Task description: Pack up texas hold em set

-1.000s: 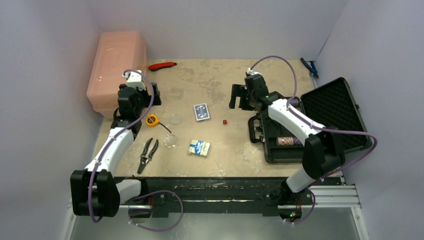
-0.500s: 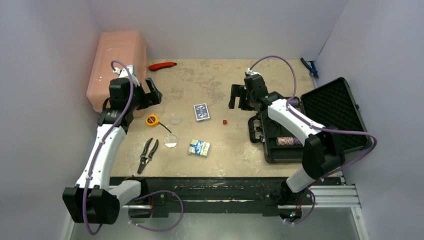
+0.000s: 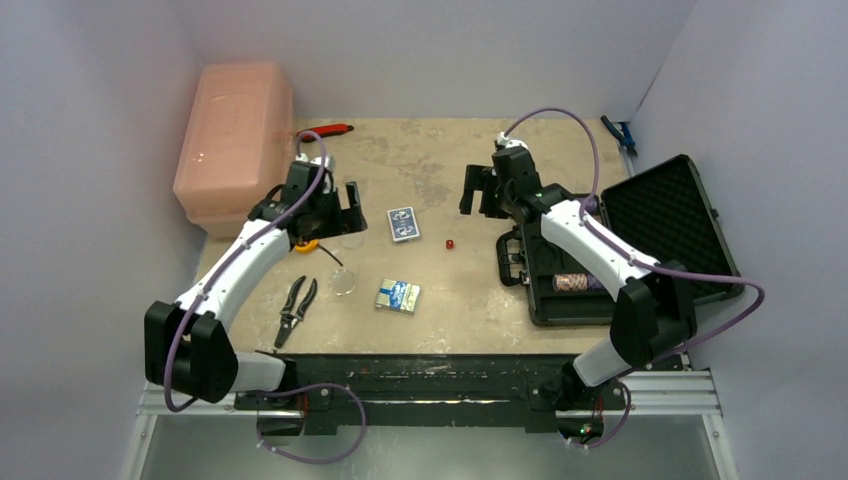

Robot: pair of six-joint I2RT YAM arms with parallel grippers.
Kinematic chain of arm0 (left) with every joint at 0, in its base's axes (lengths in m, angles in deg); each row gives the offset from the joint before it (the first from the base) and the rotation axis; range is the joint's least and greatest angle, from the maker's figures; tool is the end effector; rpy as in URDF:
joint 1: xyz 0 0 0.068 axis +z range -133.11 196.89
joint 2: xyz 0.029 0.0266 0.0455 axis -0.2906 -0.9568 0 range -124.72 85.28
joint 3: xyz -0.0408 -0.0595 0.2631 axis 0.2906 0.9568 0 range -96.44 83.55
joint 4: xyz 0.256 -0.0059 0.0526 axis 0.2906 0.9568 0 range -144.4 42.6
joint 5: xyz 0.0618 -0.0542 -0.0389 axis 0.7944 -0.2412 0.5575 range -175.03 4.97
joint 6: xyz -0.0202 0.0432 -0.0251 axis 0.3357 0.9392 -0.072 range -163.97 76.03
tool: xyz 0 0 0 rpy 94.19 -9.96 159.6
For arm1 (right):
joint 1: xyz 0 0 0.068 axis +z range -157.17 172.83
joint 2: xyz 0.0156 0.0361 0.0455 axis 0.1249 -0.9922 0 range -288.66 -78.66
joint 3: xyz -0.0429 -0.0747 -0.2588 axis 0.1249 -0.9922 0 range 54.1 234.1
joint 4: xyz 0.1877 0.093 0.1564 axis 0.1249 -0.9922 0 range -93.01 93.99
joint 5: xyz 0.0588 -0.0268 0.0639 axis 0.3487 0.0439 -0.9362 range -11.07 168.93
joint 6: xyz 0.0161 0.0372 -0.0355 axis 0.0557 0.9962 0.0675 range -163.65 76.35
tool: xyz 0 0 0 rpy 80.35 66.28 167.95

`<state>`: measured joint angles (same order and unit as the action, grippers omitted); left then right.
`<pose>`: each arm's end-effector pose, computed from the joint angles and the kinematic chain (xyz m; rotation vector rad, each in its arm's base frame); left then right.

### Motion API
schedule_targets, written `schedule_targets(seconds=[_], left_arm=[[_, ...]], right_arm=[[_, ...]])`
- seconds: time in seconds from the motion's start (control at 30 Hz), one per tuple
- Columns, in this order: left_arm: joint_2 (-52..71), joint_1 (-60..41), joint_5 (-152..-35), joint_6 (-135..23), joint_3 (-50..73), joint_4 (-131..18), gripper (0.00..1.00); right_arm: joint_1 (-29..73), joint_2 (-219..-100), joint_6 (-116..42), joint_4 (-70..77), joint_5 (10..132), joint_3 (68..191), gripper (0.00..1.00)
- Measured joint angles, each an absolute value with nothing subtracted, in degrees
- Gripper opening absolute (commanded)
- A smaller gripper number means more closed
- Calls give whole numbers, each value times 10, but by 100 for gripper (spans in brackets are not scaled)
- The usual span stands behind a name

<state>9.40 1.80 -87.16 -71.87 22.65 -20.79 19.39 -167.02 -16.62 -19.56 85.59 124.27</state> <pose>0.2703 -0.0743 0.2820 -0.2567 2.4414 -0.3826 0.3108 0.1508 0.2852 0.0697 2.3172 0.3477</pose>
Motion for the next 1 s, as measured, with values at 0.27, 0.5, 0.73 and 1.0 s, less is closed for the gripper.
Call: schedule_targets(seconds=[0.27,0.5,0.73,1.0], left_arm=[[-14,-35,-866,-718,159,-200,82],[-41,-44,-861,-694,39,-137,84],[-41,-44,-843,-652,-32,-114,84],[-39,-44,-839,-626,10,-106,82]], right_arm=[[219,-1656,-154,-195,854,1221,92],[260,-1693,-134,-194,864,1221,85],[288,-1756,-116,-193,885,1230,79],[301,-1803,-95,-194,904,1246,67]])
